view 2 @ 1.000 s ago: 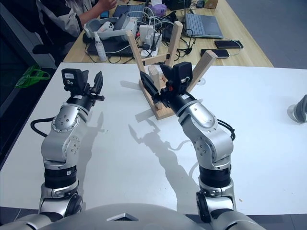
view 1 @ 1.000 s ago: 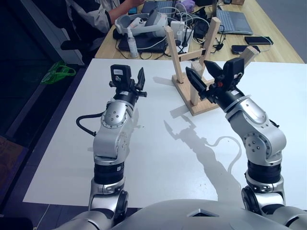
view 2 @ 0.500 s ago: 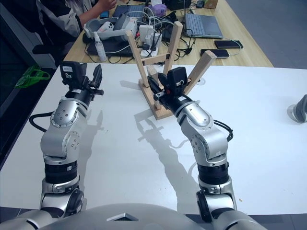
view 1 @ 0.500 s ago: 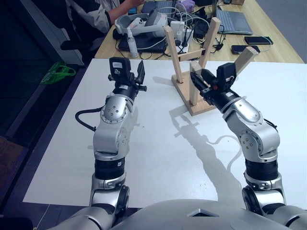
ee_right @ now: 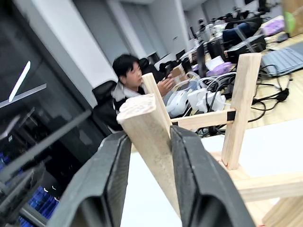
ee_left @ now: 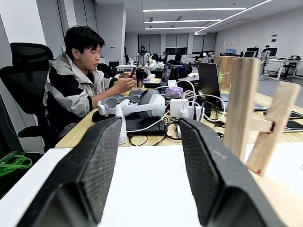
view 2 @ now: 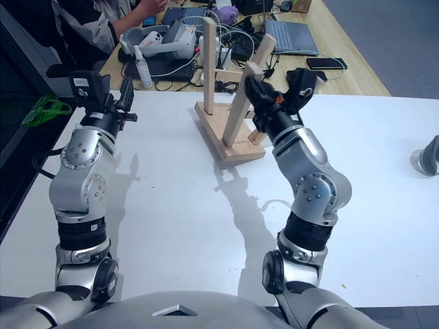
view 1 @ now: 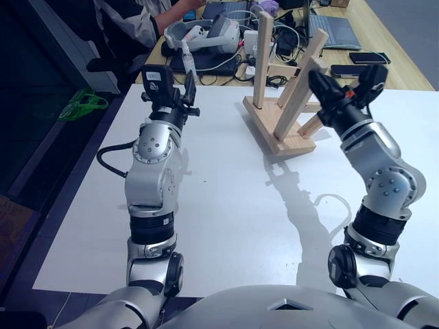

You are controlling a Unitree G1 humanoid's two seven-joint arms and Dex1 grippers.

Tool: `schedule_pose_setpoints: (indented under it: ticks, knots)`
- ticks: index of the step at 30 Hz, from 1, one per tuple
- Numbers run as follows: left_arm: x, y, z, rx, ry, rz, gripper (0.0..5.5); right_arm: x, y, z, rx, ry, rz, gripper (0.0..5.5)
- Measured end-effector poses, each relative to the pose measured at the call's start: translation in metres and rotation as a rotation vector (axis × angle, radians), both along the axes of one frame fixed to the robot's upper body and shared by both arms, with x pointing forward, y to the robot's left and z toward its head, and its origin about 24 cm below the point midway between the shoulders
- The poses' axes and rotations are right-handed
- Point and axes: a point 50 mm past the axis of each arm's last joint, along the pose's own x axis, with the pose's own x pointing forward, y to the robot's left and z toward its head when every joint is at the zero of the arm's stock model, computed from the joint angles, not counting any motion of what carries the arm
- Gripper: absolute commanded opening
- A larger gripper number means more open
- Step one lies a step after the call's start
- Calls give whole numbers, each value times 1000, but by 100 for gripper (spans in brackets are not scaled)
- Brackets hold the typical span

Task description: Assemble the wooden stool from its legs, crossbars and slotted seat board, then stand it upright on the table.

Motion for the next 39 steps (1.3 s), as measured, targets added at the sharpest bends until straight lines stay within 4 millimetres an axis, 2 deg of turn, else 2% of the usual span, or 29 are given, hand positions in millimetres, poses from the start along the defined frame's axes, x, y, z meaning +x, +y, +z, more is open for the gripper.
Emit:
schedule_pose_setpoints:
  ticks: [3,7,9,11,19,20,29,35,36,39]
  knots:
    - [0,1,2,1,-7,2,225,1,-7,4,137,51,-9,118]
    - [1,2,2,-1,-10,6,225,0,-12,0,227,117,-14,112]
    - [1,2,2,-1,-10,7,225,-1,-20,-15,246,204,-65,99]
    - [1,3,2,1,-11,9,225,-5,-26,-47,286,352,-100,96]
    - [2,4,2,6,-11,15,225,-2,-28,-54,306,376,-100,96]
    - [3,5,2,7,-9,14,225,-3,-29,-55,299,369,-96,136]
    - [4,5,1,15,-5,16,225,-10,-42,-57,194,324,-62,292]
    - [4,4,1,15,-7,15,225,-24,-49,-61,228,328,16,398]
    - [4,4,1,16,-8,14,225,-26,-49,-61,238,330,31,413]
    - [4,2,1,13,-12,10,225,-28,-50,-57,310,303,79,413]
